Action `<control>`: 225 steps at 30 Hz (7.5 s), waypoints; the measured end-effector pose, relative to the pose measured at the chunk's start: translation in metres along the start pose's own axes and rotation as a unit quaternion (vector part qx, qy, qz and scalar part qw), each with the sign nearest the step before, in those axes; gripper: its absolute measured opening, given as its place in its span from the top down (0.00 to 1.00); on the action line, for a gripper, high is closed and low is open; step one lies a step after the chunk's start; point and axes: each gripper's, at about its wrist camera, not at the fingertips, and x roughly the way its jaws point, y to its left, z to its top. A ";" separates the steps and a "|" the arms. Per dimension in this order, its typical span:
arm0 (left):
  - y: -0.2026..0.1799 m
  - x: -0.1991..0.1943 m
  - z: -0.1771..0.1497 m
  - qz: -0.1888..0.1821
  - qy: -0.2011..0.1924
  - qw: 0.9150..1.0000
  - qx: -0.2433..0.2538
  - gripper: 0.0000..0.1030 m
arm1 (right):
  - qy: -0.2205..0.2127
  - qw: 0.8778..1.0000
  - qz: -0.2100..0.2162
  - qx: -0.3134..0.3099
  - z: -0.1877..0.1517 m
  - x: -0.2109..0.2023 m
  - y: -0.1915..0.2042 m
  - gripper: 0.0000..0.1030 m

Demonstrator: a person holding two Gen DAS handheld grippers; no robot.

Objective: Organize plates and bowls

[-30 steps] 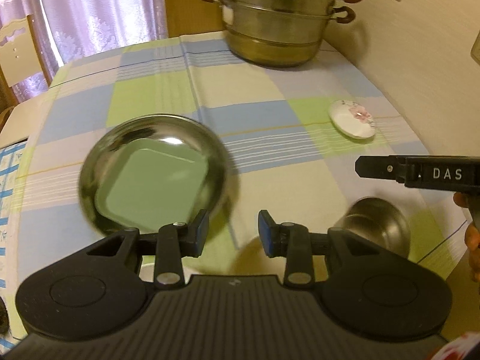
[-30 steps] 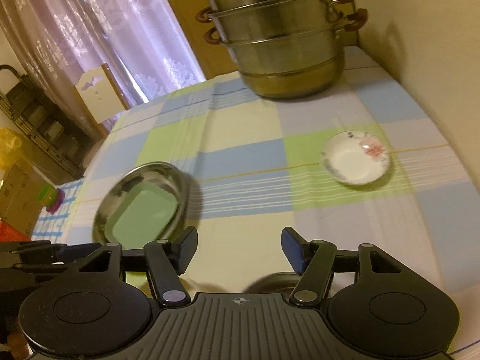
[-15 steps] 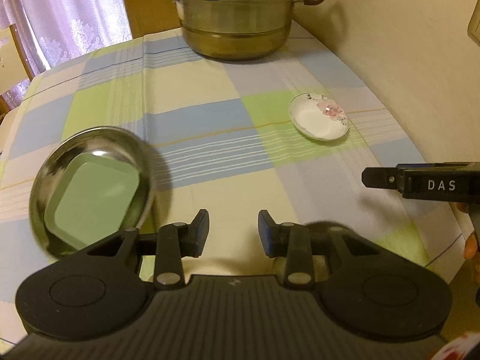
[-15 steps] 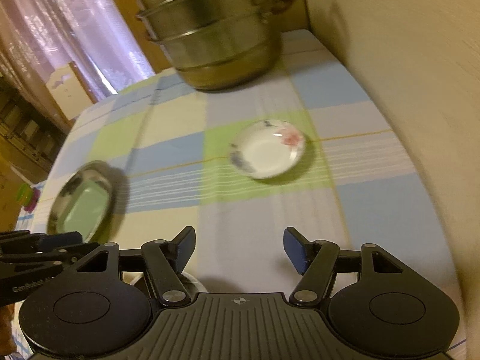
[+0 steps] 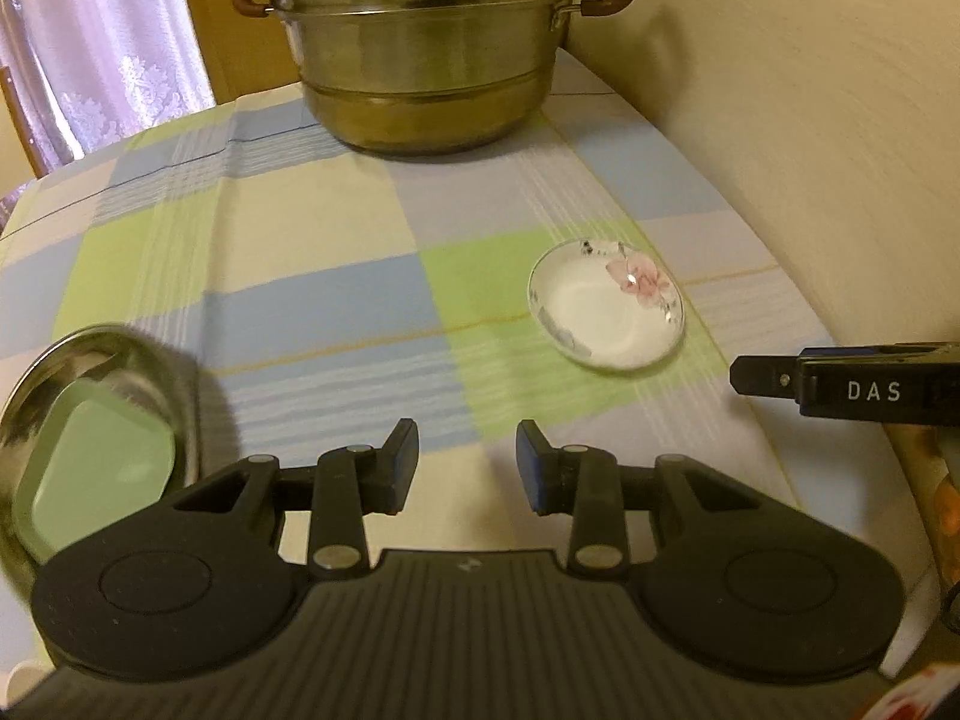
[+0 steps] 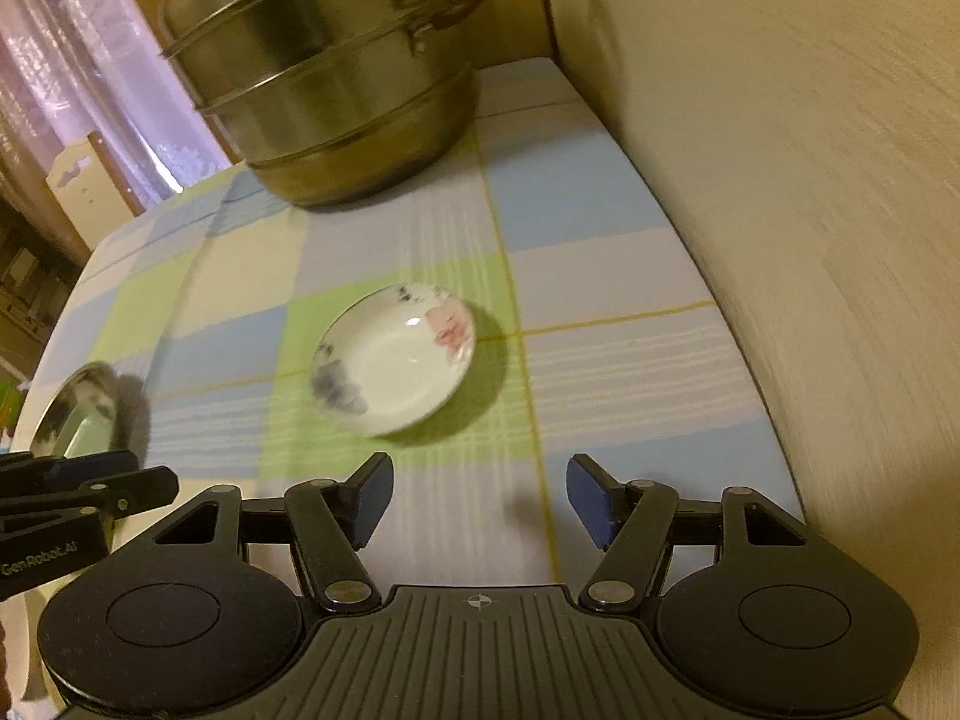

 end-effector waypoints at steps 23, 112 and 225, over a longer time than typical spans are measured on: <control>-0.020 0.097 0.055 -0.033 0.019 0.999 -0.032 0.74 | -0.017 1.000 0.011 -0.011 0.036 0.076 -0.011 0.68; 0.296 0.003 -0.069 0.015 0.034 0.988 -0.148 0.92 | 0.066 0.984 0.098 -0.131 -0.039 0.141 0.328 0.93; 0.108 -0.150 -0.201 -0.013 0.016 0.991 -0.134 0.87 | 0.060 0.994 0.073 -0.061 -0.189 -0.075 0.189 0.53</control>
